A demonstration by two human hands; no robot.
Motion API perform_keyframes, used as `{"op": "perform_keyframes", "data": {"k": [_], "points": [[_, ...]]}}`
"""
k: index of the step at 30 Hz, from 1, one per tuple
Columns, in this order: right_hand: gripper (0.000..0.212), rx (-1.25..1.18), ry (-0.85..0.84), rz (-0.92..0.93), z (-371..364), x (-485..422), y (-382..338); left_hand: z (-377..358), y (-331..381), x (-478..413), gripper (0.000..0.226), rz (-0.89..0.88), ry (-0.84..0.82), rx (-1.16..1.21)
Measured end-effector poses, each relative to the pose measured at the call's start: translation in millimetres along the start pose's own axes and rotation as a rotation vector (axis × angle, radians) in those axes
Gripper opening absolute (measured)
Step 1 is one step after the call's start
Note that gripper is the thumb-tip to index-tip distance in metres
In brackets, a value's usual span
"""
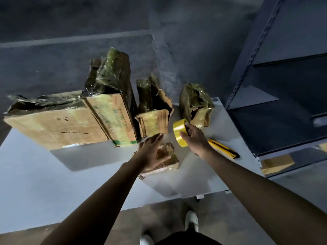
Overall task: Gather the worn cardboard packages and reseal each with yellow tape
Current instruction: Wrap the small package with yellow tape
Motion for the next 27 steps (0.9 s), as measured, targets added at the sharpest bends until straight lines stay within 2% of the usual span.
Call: {"op": "perform_keyframes", "data": {"k": [1,4,7,12,16,18,22,25,27], "points": [[0.012,-0.024,0.003,0.005,-1,6,-2,12,6,-2,0.087,-0.050,0.124,0.039],[0.011,-0.076,0.042,0.014,-3,19,-9,44,27,-3,0.065,-0.173,0.398,0.166],[0.005,-0.084,0.088,0.057,-7,44,-29,59,32,-2,0.045,-0.241,0.505,0.206],[0.026,0.008,0.056,0.078,-22,59,-42,76,22,8,0.007,-0.254,0.674,0.234],[0.032,0.022,0.008,0.115,-31,63,-53,83,19,13,0.001,-0.259,0.693,0.131],[0.034,-0.006,-0.093,0.124,-37,62,-57,86,16,16,0.006,-0.212,0.718,0.072],[0.034,0.041,-0.254,0.151,-42,59,-53,90,5,19,0.010,-0.048,0.777,0.151],[0.029,-0.031,-0.360,0.146,-38,55,-50,89,1,18,0.005,0.024,0.789,0.141],[0.024,-0.061,-0.375,0.158,-32,53,-53,88,-1,19,0.005,0.047,0.809,0.135]]}}
Point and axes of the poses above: each hand's wrist, its own x-axis away from the middle knuckle, its own z-axis out of the back of the hand, y = z × x, the point moved 7 cm from there along -x, towards the middle knuckle, and after that the axes turned 14 degrees about -z, right-handed, at the moved point
